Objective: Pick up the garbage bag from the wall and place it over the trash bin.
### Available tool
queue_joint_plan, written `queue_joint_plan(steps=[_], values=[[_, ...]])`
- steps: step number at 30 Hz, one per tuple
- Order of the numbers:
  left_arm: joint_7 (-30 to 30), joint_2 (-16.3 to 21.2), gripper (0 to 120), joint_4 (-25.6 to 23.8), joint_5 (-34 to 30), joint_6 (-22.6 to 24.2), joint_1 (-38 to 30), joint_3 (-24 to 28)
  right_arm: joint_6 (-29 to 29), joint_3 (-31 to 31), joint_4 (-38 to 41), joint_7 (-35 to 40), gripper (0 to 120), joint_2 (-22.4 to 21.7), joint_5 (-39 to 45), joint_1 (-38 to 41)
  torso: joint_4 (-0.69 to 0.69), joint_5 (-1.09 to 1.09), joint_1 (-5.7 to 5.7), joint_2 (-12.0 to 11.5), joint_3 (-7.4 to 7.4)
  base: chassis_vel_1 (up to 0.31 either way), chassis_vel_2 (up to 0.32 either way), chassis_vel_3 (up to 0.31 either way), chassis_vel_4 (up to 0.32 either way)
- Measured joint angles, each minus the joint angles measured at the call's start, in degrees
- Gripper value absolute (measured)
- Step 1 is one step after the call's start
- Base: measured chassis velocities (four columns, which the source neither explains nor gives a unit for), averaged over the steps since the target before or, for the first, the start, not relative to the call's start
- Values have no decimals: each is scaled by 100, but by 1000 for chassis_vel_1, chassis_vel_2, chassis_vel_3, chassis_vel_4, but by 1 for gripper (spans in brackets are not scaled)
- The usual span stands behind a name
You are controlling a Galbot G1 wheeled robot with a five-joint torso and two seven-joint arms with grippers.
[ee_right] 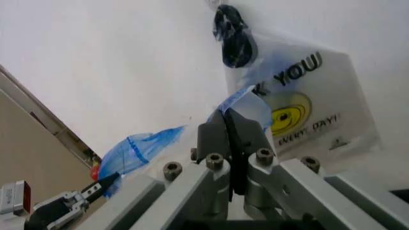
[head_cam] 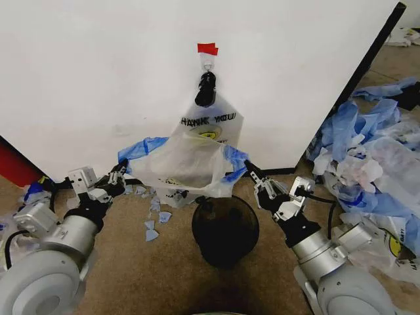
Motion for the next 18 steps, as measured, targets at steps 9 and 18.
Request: queue_joint_plan(steps=[9,18], values=[[-114,150,0,-1,-589,53,-38,-236,-15,111,0,31,0,-64,77,-52,0,0,0,0,0,0,0,0,0],[141,229,0,-3,-816,-232,-153,-292,260,77,0,-289,0,-97,473,136,0,-1,0,0,0,0,0,0,0]])
